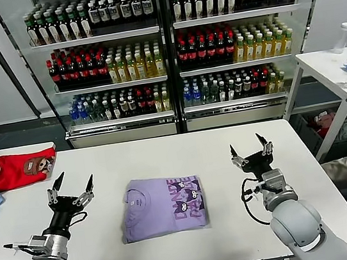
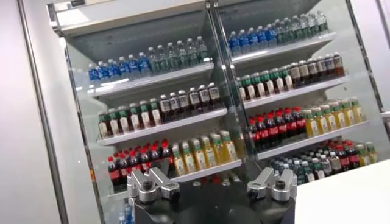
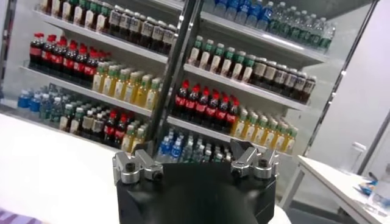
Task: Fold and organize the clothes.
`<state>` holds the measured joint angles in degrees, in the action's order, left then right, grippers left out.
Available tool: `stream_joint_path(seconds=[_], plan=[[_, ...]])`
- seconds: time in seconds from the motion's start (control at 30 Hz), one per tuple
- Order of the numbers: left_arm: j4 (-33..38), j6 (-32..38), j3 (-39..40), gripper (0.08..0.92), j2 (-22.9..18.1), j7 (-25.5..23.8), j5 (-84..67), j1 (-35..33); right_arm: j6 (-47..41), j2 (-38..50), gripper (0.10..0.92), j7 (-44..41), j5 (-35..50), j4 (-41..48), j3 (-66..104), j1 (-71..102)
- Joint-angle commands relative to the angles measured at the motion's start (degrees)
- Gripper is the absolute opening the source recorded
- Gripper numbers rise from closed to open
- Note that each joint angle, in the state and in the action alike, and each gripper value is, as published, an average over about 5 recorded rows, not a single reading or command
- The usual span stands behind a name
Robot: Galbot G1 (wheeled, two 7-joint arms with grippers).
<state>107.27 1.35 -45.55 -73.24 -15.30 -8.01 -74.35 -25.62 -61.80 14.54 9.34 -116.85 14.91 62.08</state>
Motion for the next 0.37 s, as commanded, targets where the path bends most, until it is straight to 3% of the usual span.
stream_joint_path(seconds=[0.03,0.37], plan=[[-1.6,2.1,-0.4,0.823,0.2,-0.9,1.2,0.6,1.6,-0.3,0.823,-1.1,-2.1,1.9,1.2,0.1],[-1.2,8.1,0.0,0.823,1.5,0.9,1.2,-1.0,4.6,-0.3,0.823,-3.7,-8.6,3.4,1.2,0.3]])
